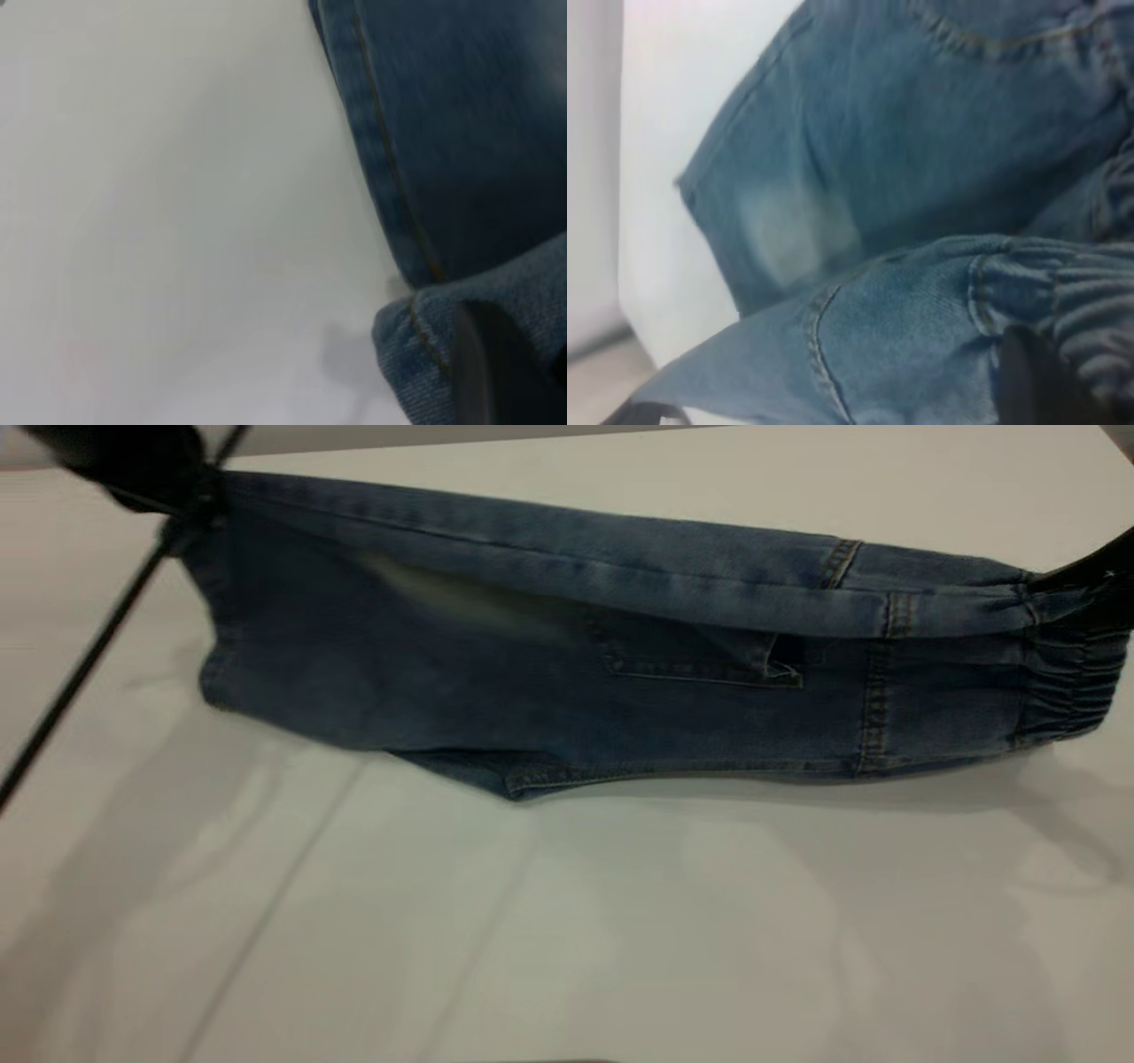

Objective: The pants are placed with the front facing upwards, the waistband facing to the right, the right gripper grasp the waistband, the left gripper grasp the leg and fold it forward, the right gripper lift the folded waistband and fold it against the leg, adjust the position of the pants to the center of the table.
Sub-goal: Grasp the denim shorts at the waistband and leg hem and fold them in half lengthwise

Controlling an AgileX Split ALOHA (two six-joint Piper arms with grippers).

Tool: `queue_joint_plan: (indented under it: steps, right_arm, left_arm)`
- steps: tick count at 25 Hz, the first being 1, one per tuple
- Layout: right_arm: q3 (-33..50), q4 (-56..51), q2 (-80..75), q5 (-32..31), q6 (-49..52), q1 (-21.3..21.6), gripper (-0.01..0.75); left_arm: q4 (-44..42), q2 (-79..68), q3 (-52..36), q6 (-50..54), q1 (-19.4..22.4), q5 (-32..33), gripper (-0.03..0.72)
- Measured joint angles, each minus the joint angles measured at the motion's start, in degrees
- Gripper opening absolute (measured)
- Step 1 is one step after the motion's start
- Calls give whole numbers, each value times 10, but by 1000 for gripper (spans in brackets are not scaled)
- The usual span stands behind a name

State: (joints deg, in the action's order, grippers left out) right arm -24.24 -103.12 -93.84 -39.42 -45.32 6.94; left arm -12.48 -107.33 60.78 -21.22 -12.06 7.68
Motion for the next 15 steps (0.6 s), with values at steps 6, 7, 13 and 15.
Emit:
queue_joint_plan:
  steps: [6, 7, 13, 15]
  right_arm:
    - [-40, -4, -17, 46, 49, 0, 62]
    - [-48, -4, -27, 49, 59, 0, 62]
    - [-87, -5, -105, 63, 109, 0, 64]
    - [-103, -5, -130, 64, 121, 0, 65]
  left_arm:
    - [0, -79, 82, 2, -19, 1, 16]
    - [-1, -86, 93, 3, -23, 1, 15]
    - [-1, -127, 132, 14, -44, 5, 18]
    - [-1, -139, 139, 18, -46, 4, 19]
